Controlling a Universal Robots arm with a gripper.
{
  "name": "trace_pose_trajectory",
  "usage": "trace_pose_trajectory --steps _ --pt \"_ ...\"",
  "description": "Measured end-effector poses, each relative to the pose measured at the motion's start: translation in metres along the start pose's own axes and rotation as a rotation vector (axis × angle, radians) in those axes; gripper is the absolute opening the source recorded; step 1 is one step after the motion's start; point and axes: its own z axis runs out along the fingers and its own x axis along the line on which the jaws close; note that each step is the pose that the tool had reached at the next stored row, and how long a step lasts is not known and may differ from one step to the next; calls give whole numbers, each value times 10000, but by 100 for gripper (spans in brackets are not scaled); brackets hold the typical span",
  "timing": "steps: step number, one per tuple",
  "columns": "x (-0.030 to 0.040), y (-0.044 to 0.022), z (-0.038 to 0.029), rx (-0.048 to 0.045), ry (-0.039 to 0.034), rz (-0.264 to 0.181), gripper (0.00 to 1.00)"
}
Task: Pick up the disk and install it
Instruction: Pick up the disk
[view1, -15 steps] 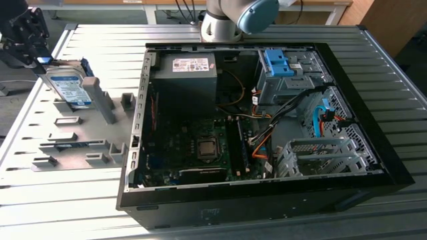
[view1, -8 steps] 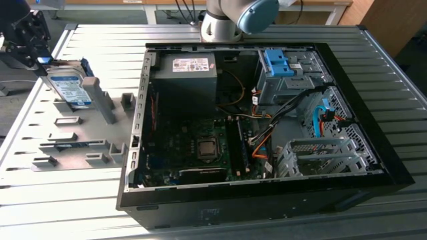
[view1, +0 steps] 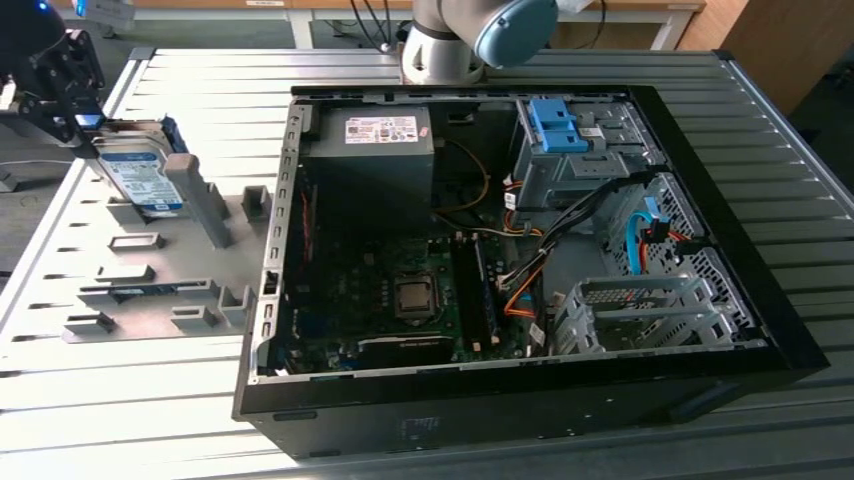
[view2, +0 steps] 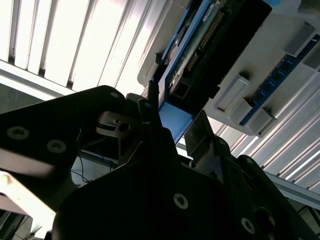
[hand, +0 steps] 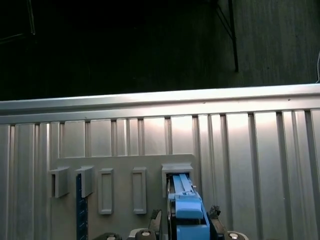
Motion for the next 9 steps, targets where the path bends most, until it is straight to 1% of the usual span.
trace_pose_trajectory --steps 3,7,9 --pt "2 21 16 2 -8 -124 47" --pt "-1 21 18 0 -9 -152 47" --pt "-2 21 21 0 -5 -344 47"
